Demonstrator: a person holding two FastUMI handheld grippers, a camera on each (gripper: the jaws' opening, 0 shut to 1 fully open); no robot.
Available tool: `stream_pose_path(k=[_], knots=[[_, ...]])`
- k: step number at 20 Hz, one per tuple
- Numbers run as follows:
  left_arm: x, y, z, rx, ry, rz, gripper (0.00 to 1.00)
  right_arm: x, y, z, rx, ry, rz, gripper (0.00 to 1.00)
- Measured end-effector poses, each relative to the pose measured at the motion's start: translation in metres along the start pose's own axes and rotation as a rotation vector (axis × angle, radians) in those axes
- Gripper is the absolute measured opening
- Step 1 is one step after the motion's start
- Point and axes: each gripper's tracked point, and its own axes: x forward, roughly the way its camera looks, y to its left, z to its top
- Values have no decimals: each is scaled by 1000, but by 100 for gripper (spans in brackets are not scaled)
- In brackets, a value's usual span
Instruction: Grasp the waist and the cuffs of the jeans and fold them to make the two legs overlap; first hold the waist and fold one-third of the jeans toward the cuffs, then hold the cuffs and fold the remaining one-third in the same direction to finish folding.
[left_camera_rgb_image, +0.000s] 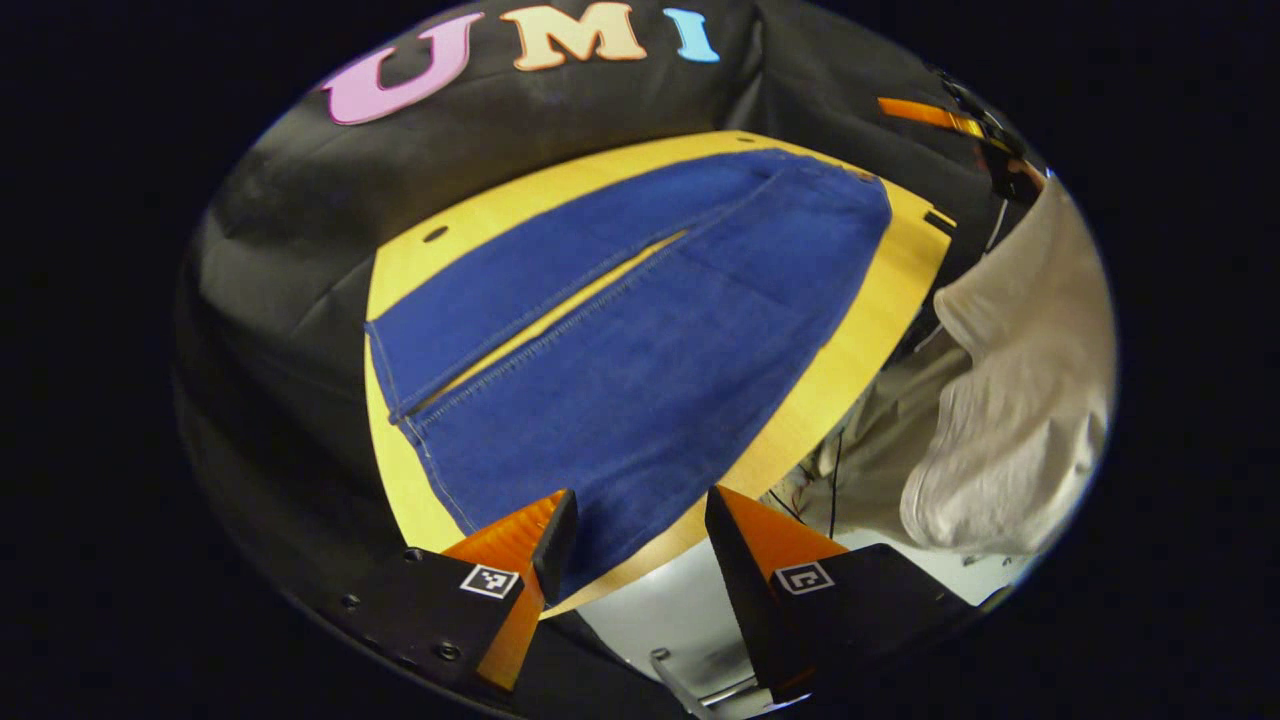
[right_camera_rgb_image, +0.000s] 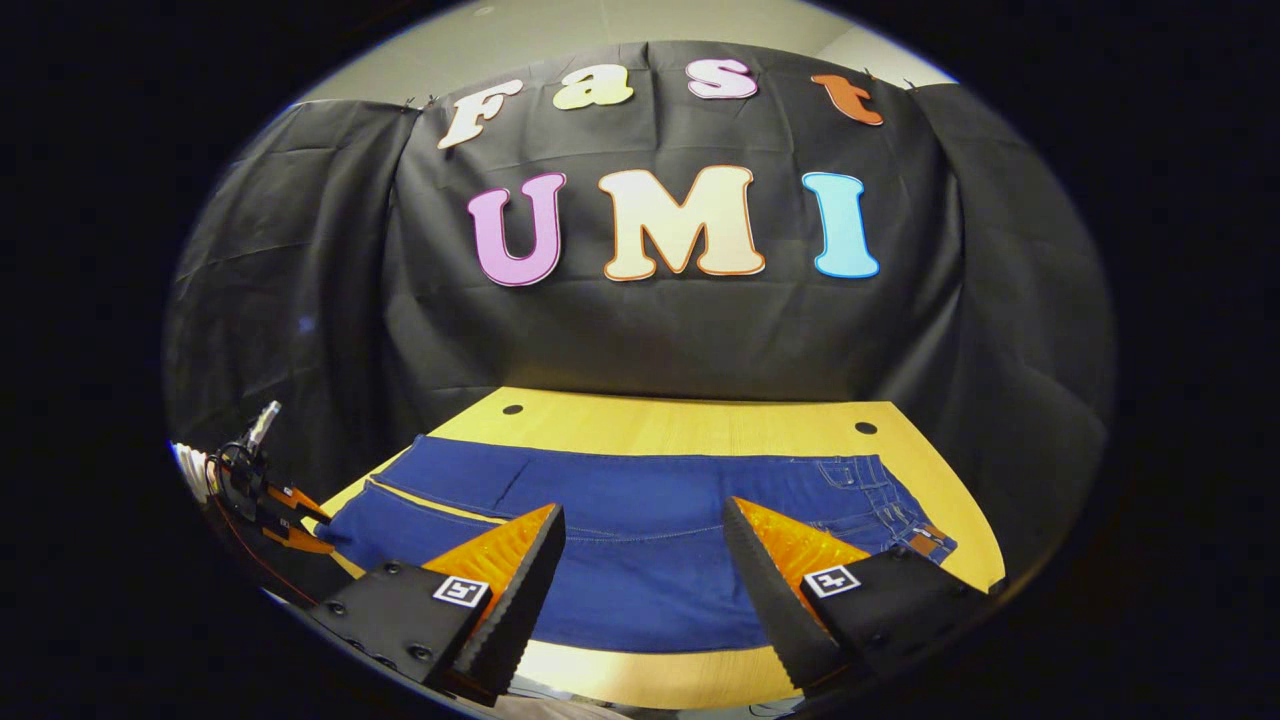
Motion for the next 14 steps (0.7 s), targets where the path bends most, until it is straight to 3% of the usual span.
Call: stream_pose_path(k=[2, 3, 4, 11, 14], knots=[[6, 1, -9, -12, 40, -38, 78, 0, -3, 0, -5, 4, -4, 98], [9, 3, -14, -15, 65, -50, 73, 1, -5, 0, -2, 5, -5, 98], [12, 6, -17, -7, 87, -53, 78, 0, -6, -2, 2, 7, -7, 98], [14, 14, -34, 121, 214, -86, 74, 0, -15, -7, -17, 24, -32, 98], [16, 15, -34, 115, 234, -101, 74, 1, -18, -13, -9, 36, -37, 98]])
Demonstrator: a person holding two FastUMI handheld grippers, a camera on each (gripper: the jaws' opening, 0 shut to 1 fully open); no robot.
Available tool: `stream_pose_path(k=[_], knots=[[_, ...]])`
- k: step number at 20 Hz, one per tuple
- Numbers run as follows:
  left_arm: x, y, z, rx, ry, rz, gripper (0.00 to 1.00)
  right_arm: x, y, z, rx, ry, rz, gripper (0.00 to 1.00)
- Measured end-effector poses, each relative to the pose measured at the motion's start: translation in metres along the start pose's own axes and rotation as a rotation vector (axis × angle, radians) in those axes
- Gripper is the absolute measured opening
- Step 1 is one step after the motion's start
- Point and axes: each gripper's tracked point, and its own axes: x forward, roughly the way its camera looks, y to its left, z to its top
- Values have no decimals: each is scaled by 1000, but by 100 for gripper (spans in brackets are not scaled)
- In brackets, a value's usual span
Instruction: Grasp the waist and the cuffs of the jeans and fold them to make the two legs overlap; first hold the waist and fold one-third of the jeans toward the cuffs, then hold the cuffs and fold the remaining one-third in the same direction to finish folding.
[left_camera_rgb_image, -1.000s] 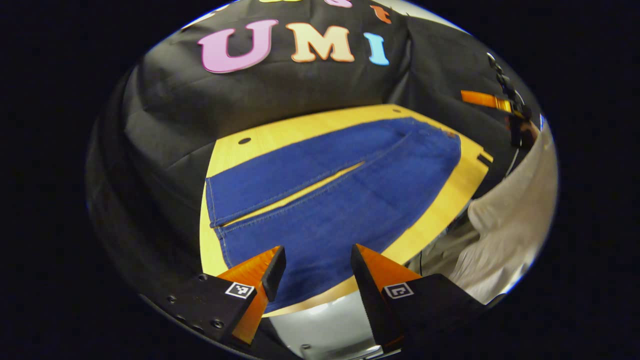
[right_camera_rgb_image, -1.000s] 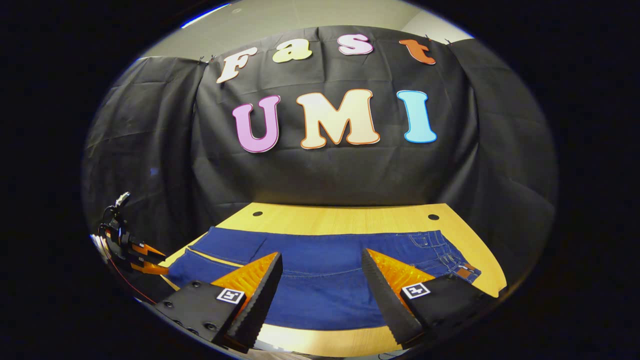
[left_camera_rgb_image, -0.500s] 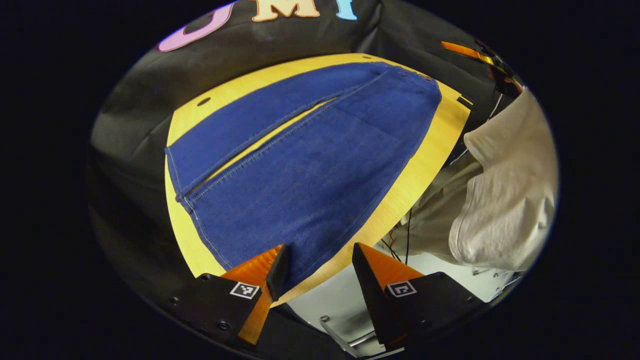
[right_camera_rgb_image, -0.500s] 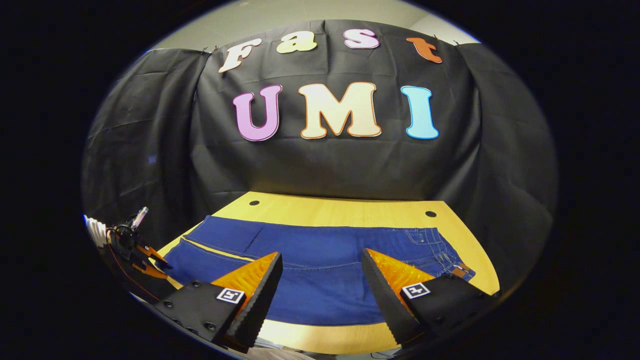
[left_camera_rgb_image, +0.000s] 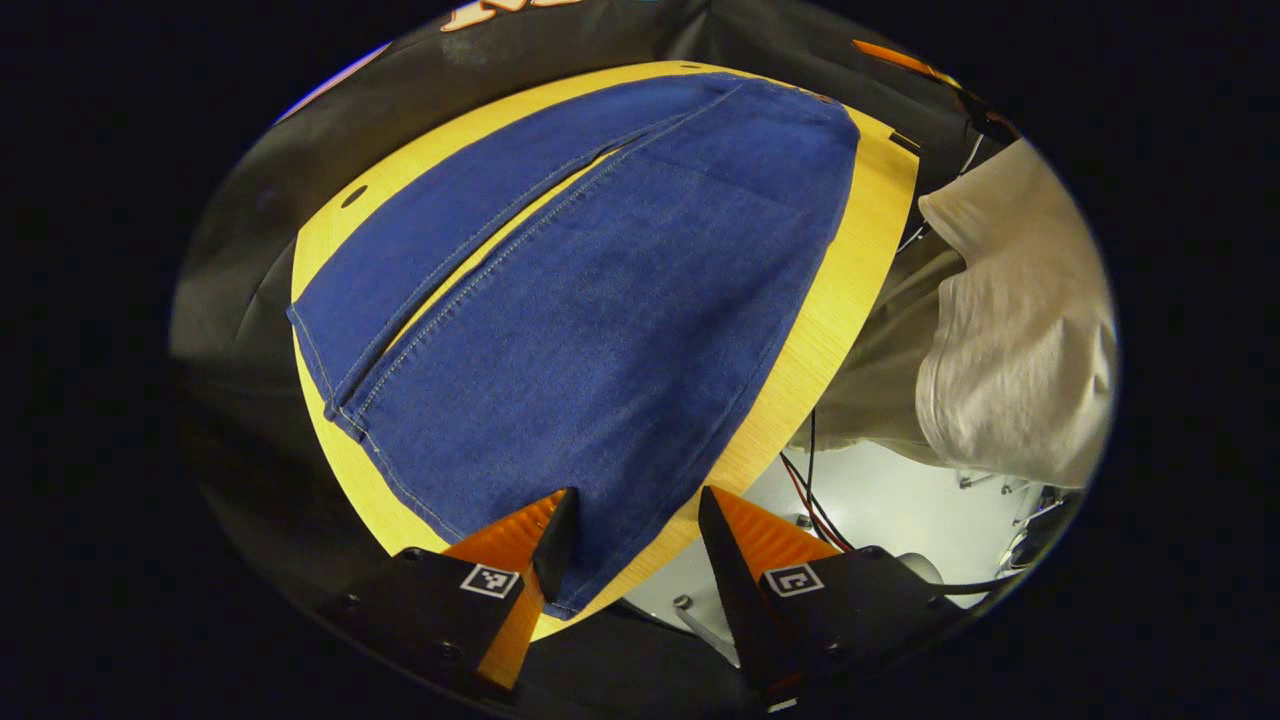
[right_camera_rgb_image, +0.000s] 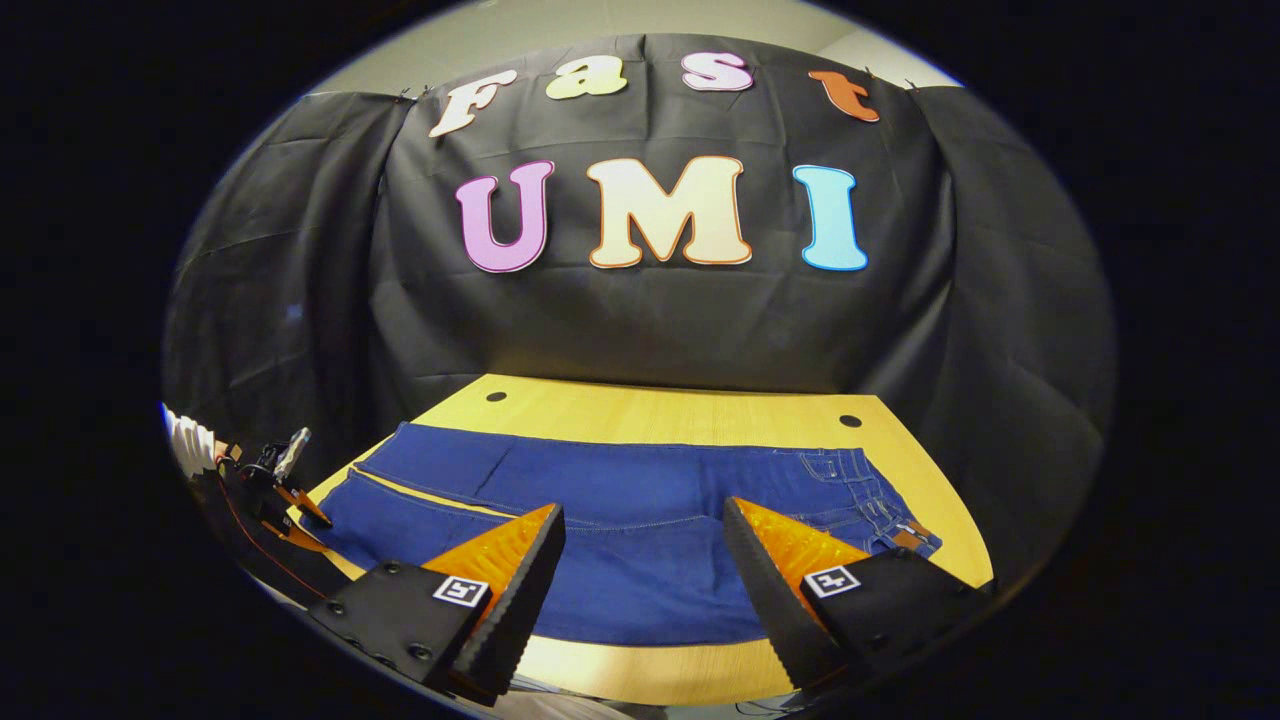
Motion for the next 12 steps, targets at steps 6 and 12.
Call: stream_pose_path(k=[6, 12], knots=[[-1, -4, 1, 34, 5, 2, 73, 8, 2, -7, 34, 15, 19, 99], [5, -6, -1, 56, 27, -6, 39, 12, -2, -5, 53, 12, 22, 98]])
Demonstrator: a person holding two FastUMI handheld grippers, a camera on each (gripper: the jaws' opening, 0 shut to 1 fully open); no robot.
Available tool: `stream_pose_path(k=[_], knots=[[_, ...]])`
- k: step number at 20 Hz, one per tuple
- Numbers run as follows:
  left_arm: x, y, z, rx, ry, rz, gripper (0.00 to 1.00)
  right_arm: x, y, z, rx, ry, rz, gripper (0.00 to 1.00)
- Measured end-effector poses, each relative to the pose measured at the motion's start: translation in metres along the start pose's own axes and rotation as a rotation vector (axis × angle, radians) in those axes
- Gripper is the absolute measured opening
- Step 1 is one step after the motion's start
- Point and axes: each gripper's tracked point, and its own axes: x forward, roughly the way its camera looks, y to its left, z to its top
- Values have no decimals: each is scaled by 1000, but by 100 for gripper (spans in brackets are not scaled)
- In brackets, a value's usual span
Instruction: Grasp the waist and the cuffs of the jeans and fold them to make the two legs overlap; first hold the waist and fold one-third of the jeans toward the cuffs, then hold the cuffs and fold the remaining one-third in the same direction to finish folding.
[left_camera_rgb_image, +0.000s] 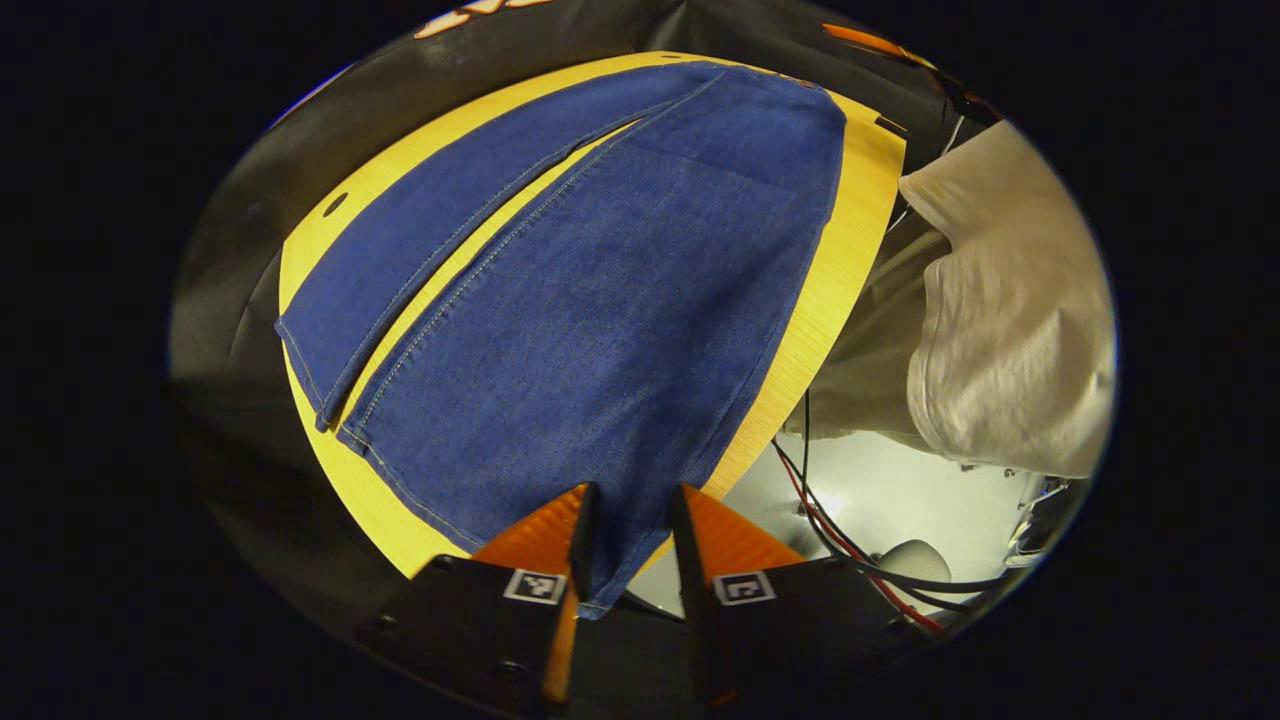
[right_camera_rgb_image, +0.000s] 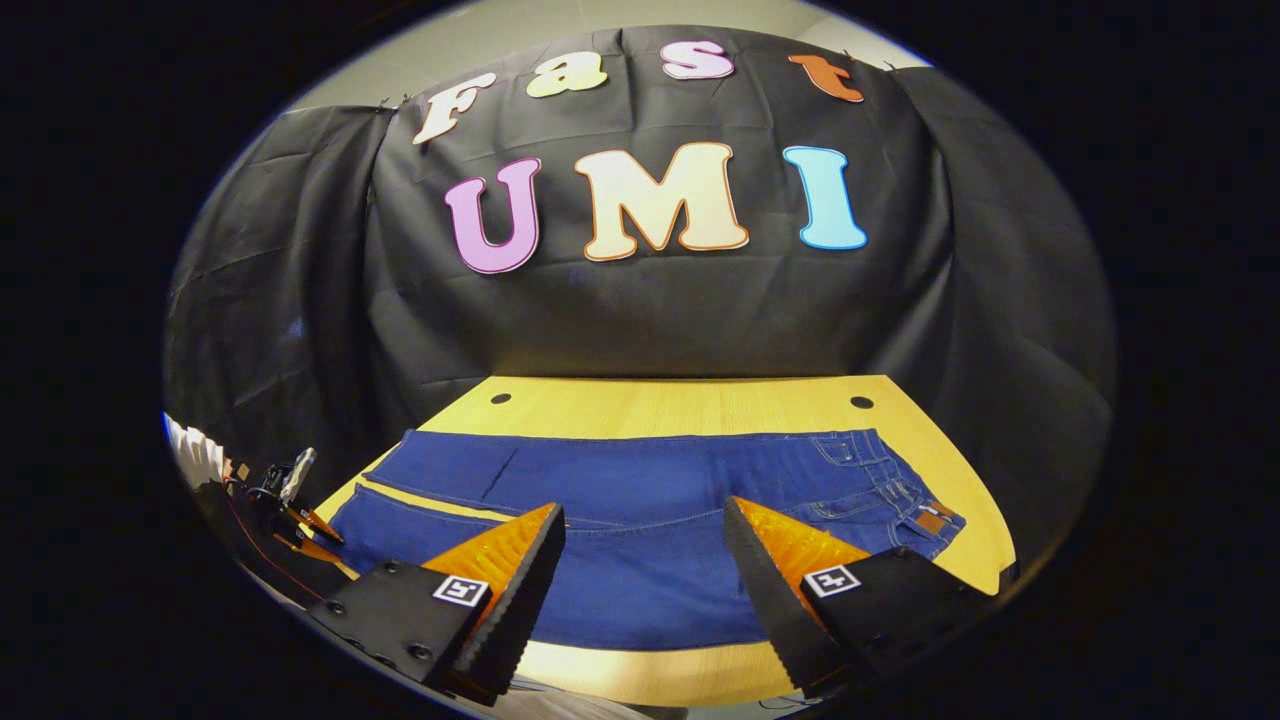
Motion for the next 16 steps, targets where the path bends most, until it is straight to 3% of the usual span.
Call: stream_pose_path(k=[3, 4, 9, 16], knots=[[1, 1, 1, -2, 21, 4, 8, 2, -2, -1, 5, 7, 11, 98], [1, 1, 1, -16, 32, -2, 5, 2, -2, -2, 7, 10, 17, 98], [0, 0, 3, -134, 102, -59, 0, 10, 9, -13, 3, 42, 93, 98], [2, 5, 2, -141, 129, -65, 0, 27, -9, -71, -28, 239, 206, 98]])
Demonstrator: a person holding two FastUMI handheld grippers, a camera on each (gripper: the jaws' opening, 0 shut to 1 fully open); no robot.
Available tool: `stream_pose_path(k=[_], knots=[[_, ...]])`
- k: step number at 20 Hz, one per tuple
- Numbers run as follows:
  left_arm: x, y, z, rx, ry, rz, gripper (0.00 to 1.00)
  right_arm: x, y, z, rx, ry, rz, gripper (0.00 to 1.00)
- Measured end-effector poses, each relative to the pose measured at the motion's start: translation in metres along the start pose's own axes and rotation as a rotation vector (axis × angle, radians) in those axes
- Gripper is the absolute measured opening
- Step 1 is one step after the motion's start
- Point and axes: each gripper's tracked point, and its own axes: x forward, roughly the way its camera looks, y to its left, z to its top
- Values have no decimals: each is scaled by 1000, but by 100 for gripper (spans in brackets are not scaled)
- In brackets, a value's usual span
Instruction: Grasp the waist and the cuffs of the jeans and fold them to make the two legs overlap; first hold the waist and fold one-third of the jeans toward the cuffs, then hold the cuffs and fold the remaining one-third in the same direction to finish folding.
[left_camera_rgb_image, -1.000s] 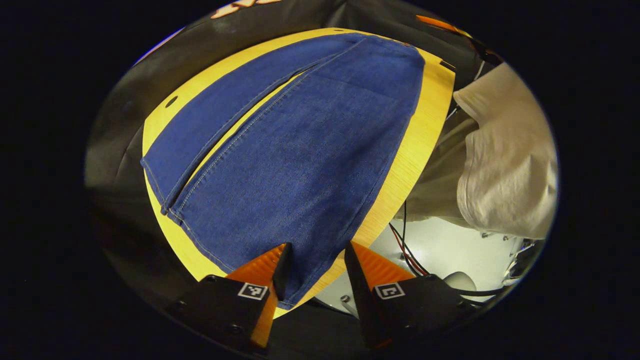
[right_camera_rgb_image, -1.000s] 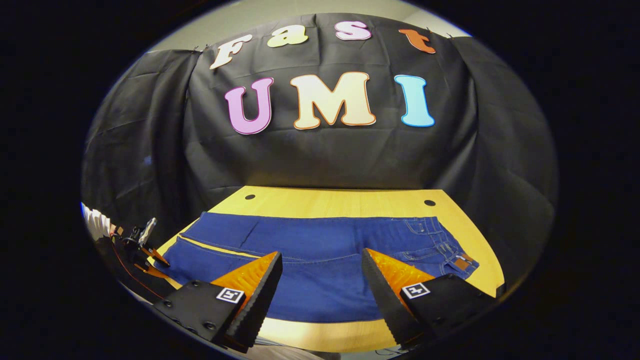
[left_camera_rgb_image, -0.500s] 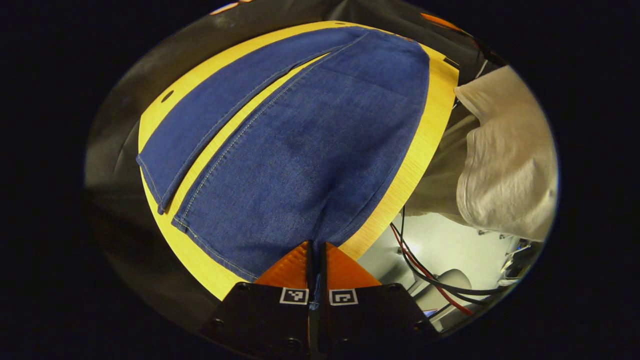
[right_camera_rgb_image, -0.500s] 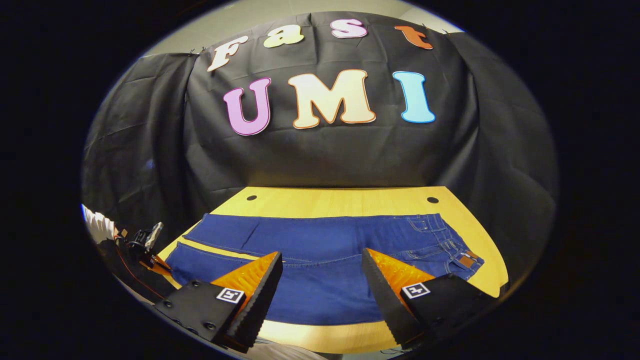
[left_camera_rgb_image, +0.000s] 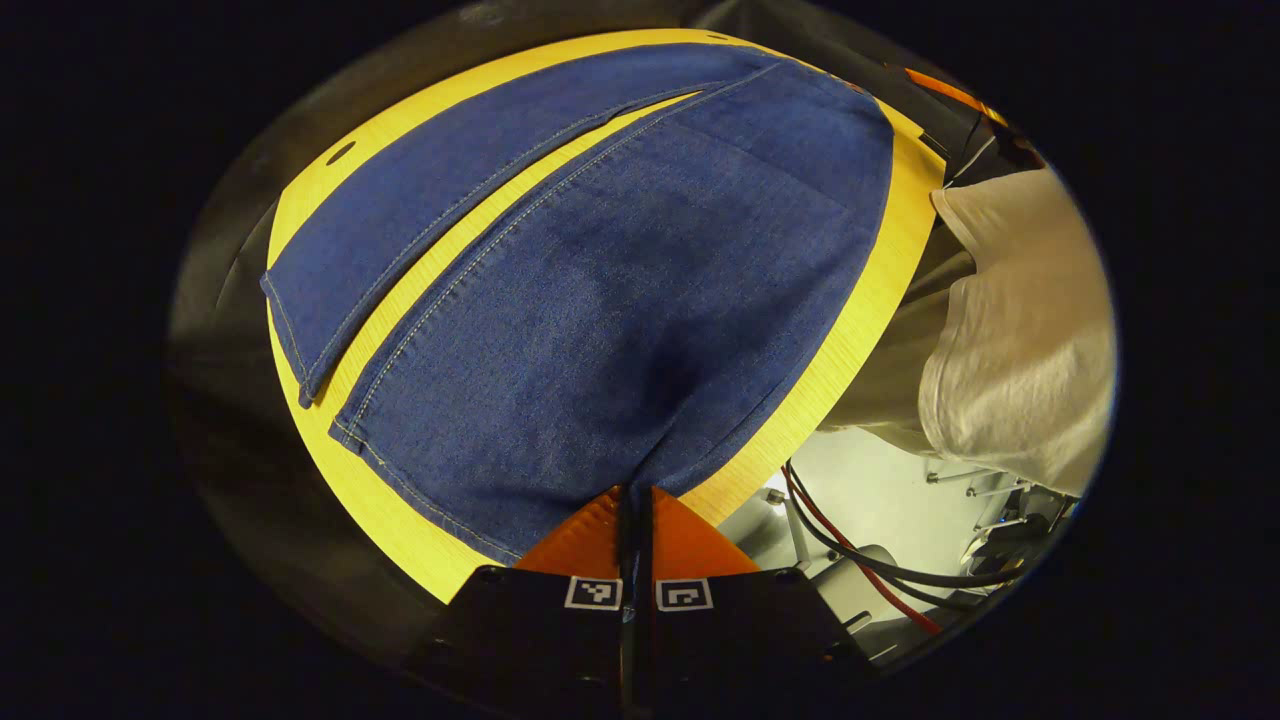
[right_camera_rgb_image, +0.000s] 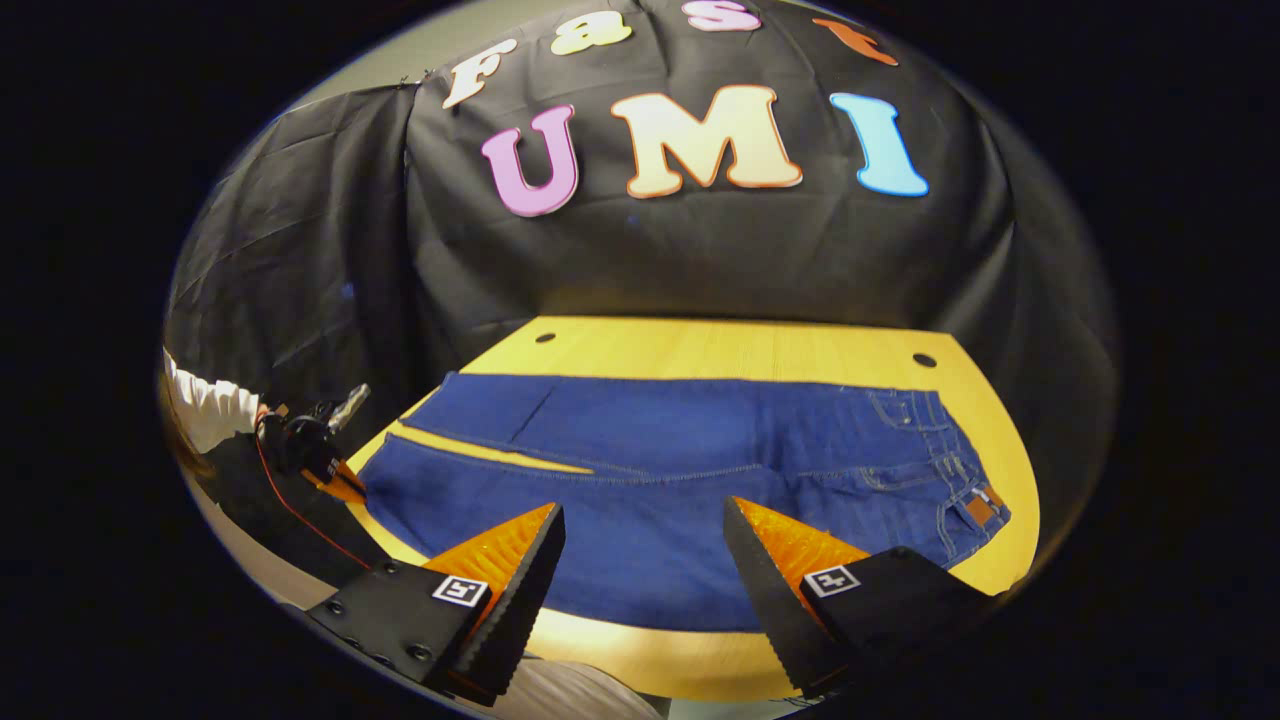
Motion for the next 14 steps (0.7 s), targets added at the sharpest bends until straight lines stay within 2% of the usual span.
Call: stream_pose_path(k=[3, 6, 10, 11, 12, 14], knots=[[1, 1, 1, -4, 20, -7, 0, 6, -34, -25, -35, 112, -5, 98], [1, 2, 1, -1, 40, -14, 0, 4, -75, -42, -133, 215, -25, 99], [2, 1, 2, -25, 73, -30, 0, -8, -123, -73, -359, 397, -17, 99], [1, 1, 3, -24, 82, -31, 0, -10, -132, -81, -410, 446, -6, 94], [2, 2, 2, -18, 91, -30, 0, -12, -139, -91, -459, 493, 9, 99], [2, 2, 2, -12, 103, -23, 0, -12, -156, -110, -565, 577, 18, 99]])
